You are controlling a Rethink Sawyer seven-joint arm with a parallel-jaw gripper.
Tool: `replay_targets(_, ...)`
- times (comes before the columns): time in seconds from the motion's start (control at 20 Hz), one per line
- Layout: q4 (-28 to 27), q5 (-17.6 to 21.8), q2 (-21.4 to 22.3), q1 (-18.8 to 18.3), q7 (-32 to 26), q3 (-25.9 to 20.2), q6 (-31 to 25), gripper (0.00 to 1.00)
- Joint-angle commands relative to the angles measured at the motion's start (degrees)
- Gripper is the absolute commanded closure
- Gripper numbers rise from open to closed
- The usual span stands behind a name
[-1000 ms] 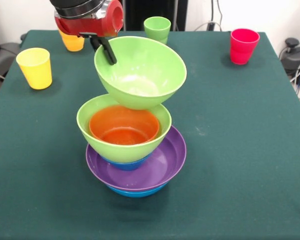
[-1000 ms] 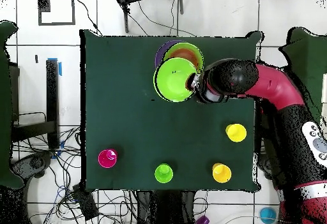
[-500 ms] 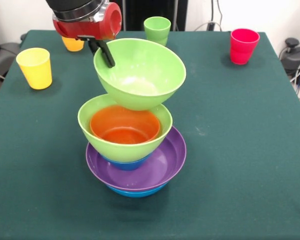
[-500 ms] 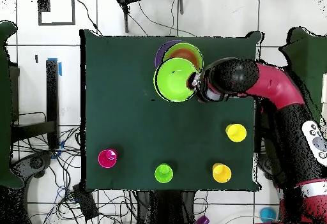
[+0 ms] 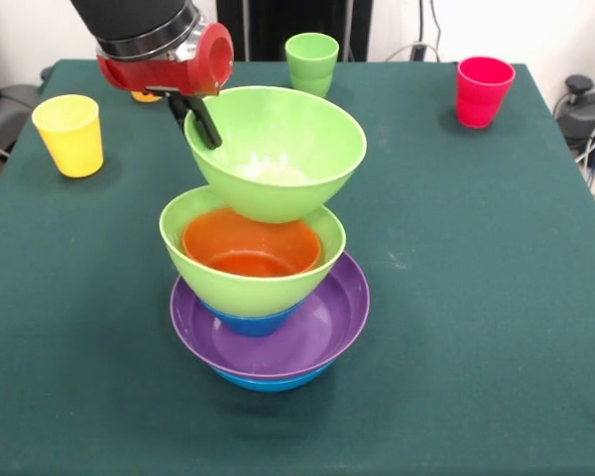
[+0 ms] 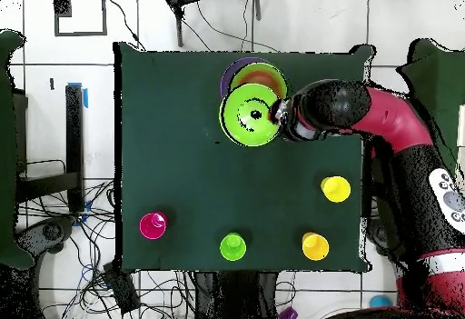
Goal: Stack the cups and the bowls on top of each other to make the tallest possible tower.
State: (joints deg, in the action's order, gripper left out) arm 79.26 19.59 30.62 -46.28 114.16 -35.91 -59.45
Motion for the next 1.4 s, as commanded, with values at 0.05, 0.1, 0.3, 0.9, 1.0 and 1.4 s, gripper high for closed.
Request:
replay_targets(0.05,-4.4,3.11,-2.68,2.09,-11.23,-1.14,-0.46,1.0)
replay_targets(0.1,-4.14,2.77,-2.04,2.01,-11.17,-1.23,-1.12,1.0)
replay_targets(0.3,-3.32,1.63,0.06,1.87,-10.76,-1.57,-3.09,1.0)
replay_targets(0.9,-0.89,-0.25,2.79,1.66,-9.8,-1.9,-4.32,1.0)
replay_targets(1.0,-1.02,-0.12,2.46,1.77,-9.92,-1.9,-4.02,1.0)
replay_targets(1.4,0.79,1.55,1.37,1.95,-9.51,-1.34,0.27,1.0)
